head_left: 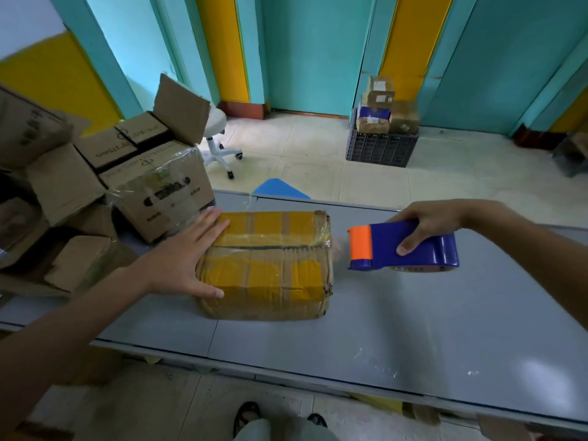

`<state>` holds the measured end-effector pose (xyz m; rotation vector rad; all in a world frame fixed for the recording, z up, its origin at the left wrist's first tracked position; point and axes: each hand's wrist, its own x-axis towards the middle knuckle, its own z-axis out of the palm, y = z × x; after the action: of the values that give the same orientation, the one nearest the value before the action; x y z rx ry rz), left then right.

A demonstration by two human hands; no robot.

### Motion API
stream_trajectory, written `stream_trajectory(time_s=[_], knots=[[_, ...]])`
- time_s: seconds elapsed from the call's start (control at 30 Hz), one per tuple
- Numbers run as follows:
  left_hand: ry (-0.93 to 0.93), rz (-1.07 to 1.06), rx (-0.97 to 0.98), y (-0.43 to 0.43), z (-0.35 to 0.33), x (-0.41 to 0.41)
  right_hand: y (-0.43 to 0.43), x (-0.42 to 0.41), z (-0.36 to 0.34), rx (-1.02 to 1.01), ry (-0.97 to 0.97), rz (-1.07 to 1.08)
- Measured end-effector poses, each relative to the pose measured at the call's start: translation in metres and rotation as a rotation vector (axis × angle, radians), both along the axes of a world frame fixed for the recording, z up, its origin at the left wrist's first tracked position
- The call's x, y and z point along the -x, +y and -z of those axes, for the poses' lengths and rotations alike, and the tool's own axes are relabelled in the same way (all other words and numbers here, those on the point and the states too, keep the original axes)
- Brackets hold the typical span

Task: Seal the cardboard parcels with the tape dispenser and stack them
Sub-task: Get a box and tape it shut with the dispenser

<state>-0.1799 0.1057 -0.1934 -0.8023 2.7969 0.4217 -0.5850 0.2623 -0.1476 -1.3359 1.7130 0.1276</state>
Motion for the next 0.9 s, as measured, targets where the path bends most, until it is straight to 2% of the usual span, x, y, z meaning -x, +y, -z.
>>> stream_trajectory(time_s=[0.17, 0.5, 0.7, 0.9], knots=[[0.018, 0.010, -0.006, 0.001, 0.001, 0.001, -0.021, -0.016, 0.015, -0.016, -0.024, -0.034], [0.065, 0.030, -0.017, -0.006, 0.010, 0.003, -0.050, -0.030, 0.012, -0.101, 0.073, -0.074], [-0.044, 0.091, -0.046, -0.040, 0.002, 0.012, -0.056, -0.044, 0.003, -0.084, 0.103, -0.084], [-0.067, 0.167, -0.032, -0.056, 0.004, 0.017, -0.046, -0.061, -0.001, 0.040, 0.265, -0.147]])
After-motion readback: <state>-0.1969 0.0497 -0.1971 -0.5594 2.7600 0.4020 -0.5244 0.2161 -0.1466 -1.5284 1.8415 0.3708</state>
